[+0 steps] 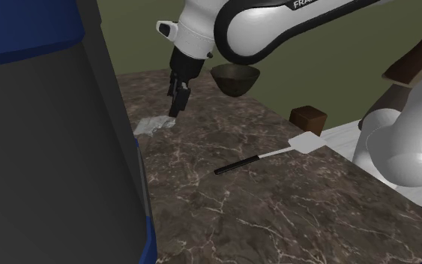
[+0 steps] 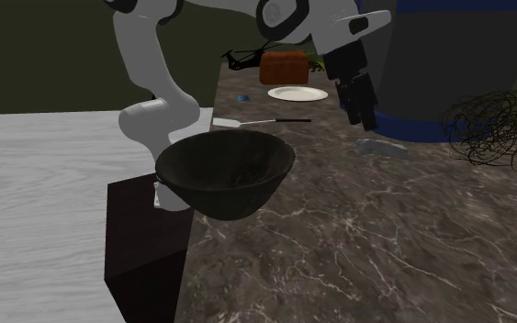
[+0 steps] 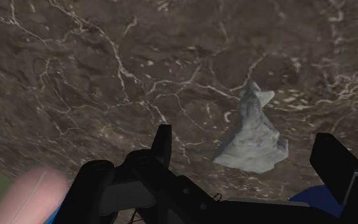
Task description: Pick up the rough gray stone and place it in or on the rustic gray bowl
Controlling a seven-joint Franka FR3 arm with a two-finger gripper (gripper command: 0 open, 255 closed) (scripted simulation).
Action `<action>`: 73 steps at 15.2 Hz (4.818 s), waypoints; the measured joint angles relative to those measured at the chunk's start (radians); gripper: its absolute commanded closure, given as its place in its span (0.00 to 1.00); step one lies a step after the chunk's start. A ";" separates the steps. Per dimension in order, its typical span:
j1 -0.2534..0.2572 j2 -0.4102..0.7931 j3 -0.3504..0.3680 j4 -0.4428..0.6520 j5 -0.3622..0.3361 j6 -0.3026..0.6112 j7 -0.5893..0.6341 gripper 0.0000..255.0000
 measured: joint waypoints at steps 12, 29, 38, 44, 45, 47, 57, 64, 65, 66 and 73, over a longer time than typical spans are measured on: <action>-0.003 0.023 0.003 -0.008 -0.008 0.034 0.004 1.00; 0.049 0.377 -0.016 0.467 0.065 -0.417 -0.320 0.00; 0.051 0.390 -0.014 0.437 0.063 -0.376 -0.322 0.00; 0.051 0.390 -0.014 0.438 0.064 -0.376 -0.322 1.00; 0.051 0.390 -0.014 0.438 0.064 -0.376 -0.322 1.00; 0.051 0.391 -0.014 0.439 0.063 -0.377 -0.322 1.00; 0.051 0.383 -0.014 0.510 0.063 -0.456 -0.317 1.00; 0.053 0.389 -0.013 0.607 0.059 -0.547 -0.307 1.00; 0.053 0.389 -0.013 0.622 0.059 -0.561 -0.307 1.00; 0.053 0.391 -0.013 0.638 0.058 -0.576 -0.305 1.00; 0.057 0.417 -0.012 0.765 0.050 -0.677 -0.294 1.00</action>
